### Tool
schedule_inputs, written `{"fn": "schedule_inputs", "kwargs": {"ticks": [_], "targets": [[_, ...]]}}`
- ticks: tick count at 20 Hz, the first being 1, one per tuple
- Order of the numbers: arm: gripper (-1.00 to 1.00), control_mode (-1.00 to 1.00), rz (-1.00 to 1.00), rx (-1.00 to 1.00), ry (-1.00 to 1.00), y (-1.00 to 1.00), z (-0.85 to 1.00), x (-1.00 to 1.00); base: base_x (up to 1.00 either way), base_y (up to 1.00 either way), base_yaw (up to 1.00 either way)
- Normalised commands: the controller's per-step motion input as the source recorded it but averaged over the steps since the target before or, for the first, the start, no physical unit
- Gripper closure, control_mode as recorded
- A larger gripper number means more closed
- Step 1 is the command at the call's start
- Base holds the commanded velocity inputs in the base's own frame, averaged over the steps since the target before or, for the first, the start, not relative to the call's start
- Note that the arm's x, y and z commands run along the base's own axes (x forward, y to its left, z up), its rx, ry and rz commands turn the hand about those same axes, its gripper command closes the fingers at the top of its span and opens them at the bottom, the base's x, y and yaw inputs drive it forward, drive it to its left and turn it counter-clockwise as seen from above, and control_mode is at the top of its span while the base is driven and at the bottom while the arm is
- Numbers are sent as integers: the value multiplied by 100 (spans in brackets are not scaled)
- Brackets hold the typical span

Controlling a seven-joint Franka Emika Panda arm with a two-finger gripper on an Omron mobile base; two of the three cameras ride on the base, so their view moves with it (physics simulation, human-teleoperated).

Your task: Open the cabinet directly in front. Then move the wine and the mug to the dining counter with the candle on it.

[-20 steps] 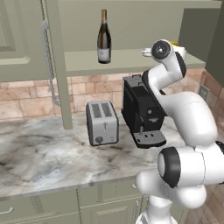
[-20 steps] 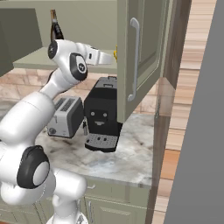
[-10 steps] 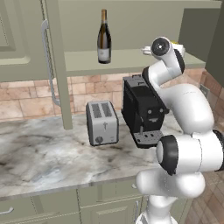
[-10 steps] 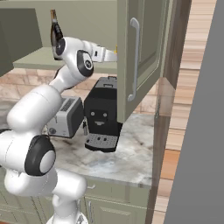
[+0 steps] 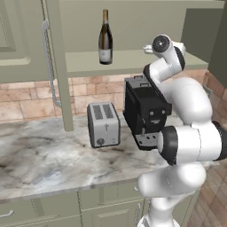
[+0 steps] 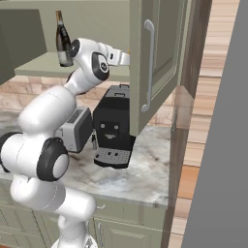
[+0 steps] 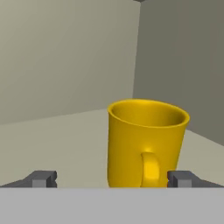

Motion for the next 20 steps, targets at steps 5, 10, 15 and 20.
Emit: {"fn": "schedule_inputs", "kwargs": {"ticks": [5,10,15,20], "targets": [[-100,-100,0,0,1,-4,-10,29,0,0,0],[-100,-100,0,-1,1,-5,-12,33,0,0,0],[-100,-100,0,0,1,-9,-5,33,0,0,0],[100,-100,0,0,0,-3,0,20,0,0,0]]}}
